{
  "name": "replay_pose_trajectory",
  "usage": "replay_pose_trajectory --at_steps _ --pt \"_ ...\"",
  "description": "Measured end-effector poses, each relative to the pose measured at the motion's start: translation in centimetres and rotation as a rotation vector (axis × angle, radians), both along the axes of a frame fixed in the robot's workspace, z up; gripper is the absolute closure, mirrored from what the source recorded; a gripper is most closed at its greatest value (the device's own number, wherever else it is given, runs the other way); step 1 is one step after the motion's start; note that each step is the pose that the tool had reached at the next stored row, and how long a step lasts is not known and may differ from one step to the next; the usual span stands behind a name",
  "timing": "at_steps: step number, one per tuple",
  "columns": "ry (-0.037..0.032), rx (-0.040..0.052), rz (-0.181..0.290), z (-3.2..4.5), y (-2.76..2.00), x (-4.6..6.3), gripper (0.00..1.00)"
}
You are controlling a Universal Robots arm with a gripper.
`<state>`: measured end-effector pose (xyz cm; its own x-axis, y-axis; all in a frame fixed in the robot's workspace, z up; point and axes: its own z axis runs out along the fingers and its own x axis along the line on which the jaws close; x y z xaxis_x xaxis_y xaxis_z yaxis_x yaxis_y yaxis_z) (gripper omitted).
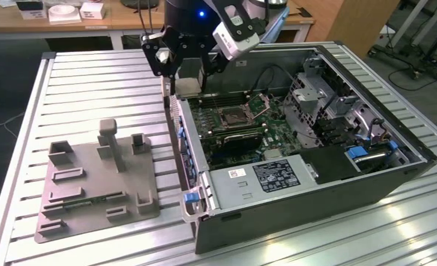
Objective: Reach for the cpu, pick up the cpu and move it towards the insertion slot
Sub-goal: 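Pick up the cpu and move it towards the insertion slot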
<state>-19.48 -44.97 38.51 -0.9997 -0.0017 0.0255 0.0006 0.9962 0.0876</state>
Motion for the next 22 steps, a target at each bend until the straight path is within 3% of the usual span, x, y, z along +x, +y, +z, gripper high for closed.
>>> replay_pose_trajectory --at_steps 22 --pt "0.0 0.0 0.0 -0.01 0.11 1.1 0.45"
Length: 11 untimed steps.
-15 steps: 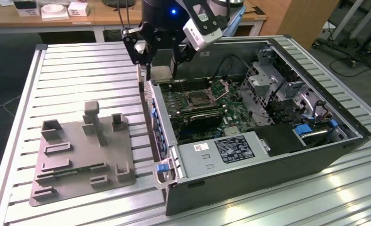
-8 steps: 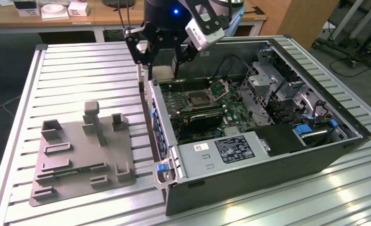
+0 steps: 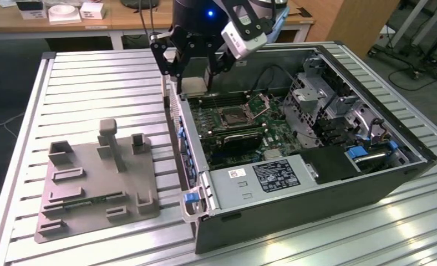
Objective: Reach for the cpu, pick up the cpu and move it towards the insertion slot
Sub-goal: 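Pick up the cpu and move it towards the insertion slot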
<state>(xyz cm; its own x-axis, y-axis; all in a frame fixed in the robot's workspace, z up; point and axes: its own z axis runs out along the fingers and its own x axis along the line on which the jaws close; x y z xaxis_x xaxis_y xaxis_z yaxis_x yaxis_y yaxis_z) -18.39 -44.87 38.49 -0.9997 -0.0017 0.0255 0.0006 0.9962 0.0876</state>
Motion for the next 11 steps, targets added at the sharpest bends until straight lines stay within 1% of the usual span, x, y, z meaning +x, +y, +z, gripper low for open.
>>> replay_pose_trajectory --at_steps 11 --pt "0.0 0.0 0.0 0.0 0.06 0.54 0.45"
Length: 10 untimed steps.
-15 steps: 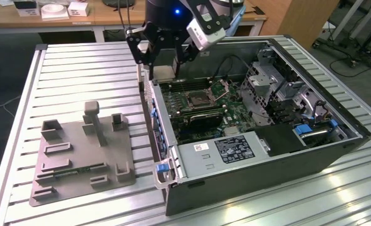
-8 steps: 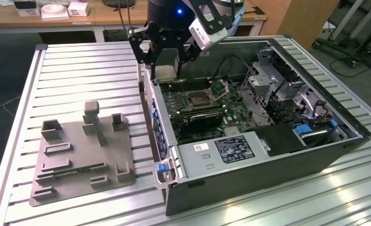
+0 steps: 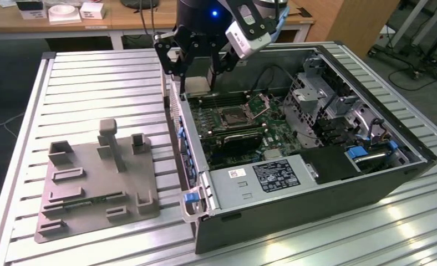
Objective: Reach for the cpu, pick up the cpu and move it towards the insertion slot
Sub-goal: 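Pick up the cpu and move it towards the insertion slot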
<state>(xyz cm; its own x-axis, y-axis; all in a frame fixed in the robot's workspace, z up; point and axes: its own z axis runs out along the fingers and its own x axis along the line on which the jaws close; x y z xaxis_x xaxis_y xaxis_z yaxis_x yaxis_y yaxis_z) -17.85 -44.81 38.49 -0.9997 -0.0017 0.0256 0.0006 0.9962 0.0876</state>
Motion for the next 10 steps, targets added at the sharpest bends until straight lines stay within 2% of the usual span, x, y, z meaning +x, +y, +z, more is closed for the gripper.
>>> replay_pose_trajectory --at_steps 10 --pt "0.0 0.0 0.0 -0.01 0.05 0.49 0.45"
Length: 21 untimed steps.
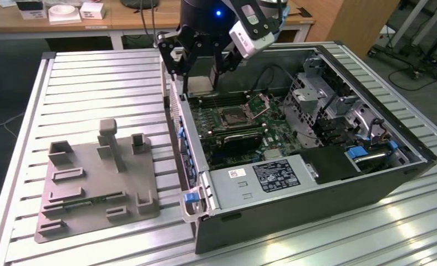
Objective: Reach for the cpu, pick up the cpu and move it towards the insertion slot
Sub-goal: 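Pick up the cpu and move it towards the insertion slot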
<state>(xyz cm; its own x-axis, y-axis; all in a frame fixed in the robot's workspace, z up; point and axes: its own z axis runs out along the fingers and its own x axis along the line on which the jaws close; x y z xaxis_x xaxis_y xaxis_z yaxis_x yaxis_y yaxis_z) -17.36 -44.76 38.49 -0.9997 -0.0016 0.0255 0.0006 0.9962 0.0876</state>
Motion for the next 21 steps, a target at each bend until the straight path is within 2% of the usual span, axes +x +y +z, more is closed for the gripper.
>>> replay_pose_trajectory --at_steps 21 --pt "0.0 0.0 0.0 -0.01 0.1 1.04 0.45"
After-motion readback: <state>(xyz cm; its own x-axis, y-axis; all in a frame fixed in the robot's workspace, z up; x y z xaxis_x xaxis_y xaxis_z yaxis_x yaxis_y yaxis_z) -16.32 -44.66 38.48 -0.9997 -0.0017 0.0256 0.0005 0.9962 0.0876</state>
